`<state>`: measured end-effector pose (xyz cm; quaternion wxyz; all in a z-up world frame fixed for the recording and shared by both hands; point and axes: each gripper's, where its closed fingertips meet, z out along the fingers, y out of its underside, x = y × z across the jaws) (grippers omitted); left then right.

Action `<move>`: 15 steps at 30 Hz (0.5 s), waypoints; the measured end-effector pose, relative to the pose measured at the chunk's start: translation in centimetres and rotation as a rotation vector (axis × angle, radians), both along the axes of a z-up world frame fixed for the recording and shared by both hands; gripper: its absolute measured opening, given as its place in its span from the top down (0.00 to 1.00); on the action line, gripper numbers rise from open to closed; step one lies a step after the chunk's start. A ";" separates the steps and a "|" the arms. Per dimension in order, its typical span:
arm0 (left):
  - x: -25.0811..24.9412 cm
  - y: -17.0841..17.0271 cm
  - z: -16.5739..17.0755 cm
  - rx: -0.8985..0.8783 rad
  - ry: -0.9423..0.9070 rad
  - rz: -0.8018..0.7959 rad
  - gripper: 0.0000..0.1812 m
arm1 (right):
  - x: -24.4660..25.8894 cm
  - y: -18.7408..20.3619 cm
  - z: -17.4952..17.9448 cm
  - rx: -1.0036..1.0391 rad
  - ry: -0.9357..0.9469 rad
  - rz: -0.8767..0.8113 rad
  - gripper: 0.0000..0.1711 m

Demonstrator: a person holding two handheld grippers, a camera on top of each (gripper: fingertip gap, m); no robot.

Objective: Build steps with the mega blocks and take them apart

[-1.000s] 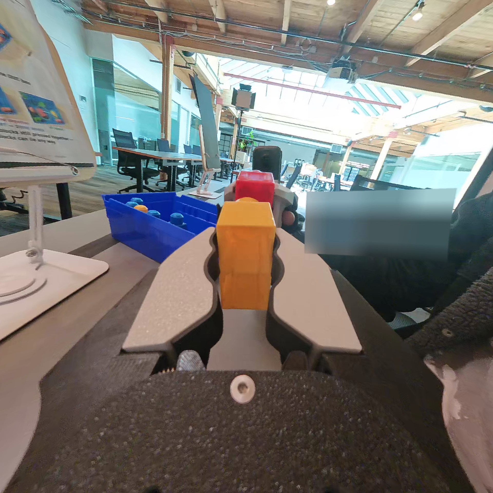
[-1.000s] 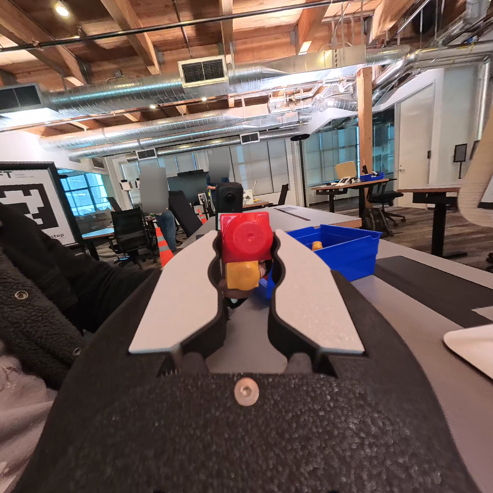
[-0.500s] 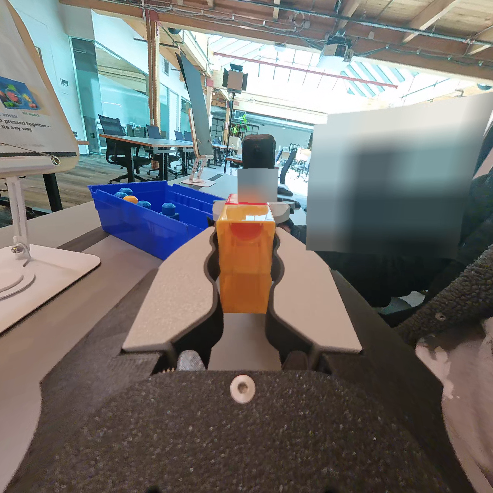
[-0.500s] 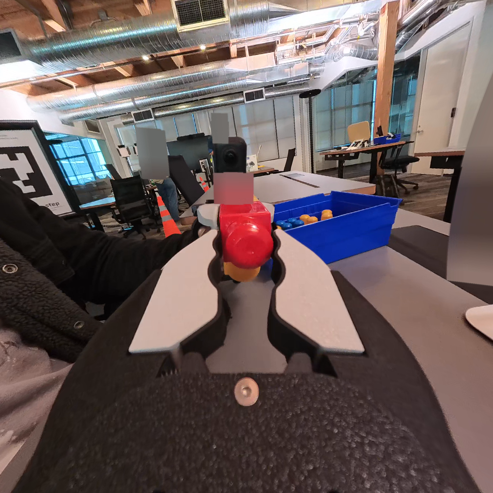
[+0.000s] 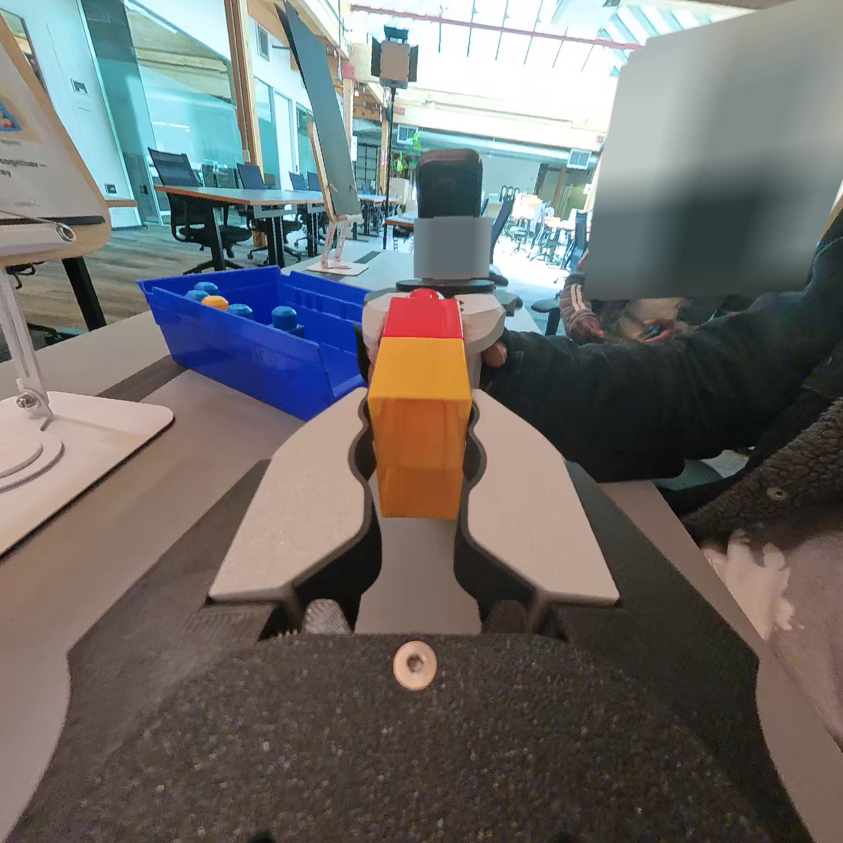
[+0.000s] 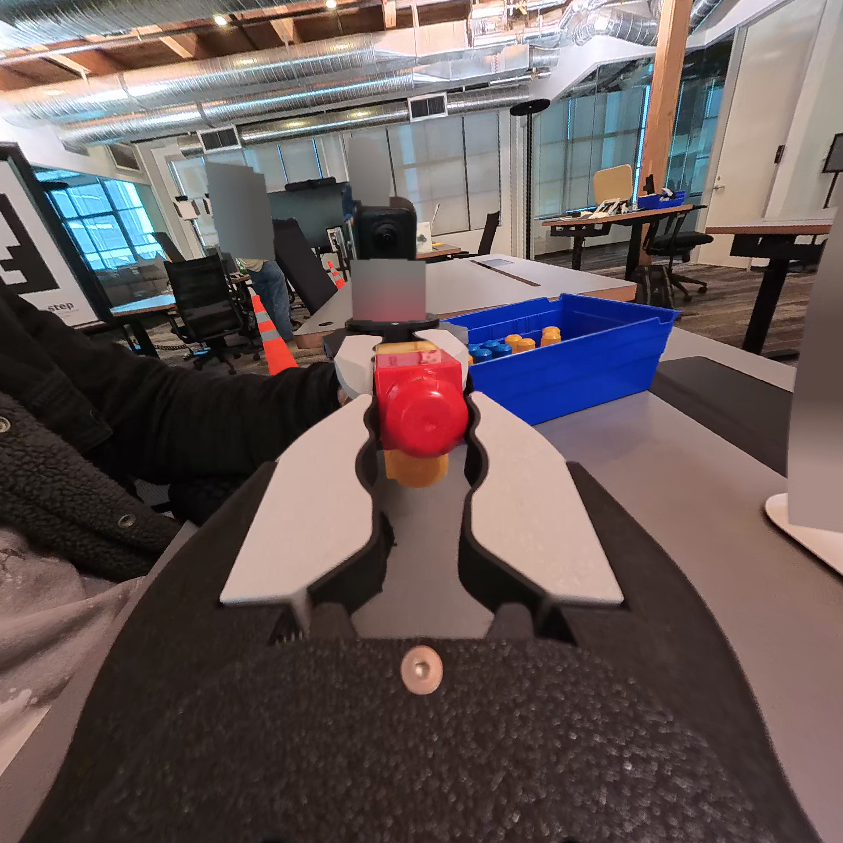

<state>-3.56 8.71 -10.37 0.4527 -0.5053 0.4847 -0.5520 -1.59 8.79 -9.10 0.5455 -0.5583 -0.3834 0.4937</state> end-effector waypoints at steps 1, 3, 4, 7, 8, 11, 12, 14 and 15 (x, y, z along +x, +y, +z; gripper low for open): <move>-0.1 0.0 0.2 -0.008 -0.021 -0.002 0.80 | -0.1 0.0 0.0 -0.001 -0.009 -0.002 0.80; -0.3 0.1 0.7 -0.035 -0.059 -0.011 0.80 | 0.1 -0.1 0.2 0.006 -0.022 -0.009 0.80; -0.4 0.1 0.9 -0.042 -0.074 -0.012 0.80 | 0.4 -0.1 0.5 0.014 -0.018 -0.014 0.80; -0.6 0.3 1.1 -0.046 -0.084 -0.009 0.80 | 1.3 -0.2 1.1 0.032 -0.016 -0.030 0.80; -0.6 0.2 1.1 -0.051 -0.088 -0.014 0.80 | 1.5 -0.2 1.1 0.038 -0.022 -0.034 0.80; -0.4 0.0 0.7 -0.048 -0.067 -0.023 0.80 | 1.4 -0.3 1.2 0.047 -0.027 -0.032 0.80; -0.3 -0.1 0.6 -0.046 -0.062 -0.027 0.80 | 1.2 -0.4 1.1 0.048 -0.031 -0.030 0.80; -0.2 -0.3 0.6 -0.046 -0.065 -0.032 0.80 | 1.1 -0.5 1.0 0.049 -0.035 -0.024 0.81; -0.2 -0.3 0.6 -0.046 -0.065 -0.035 0.80 | 1.1 -0.5 1.0 0.044 -0.041 -0.018 0.81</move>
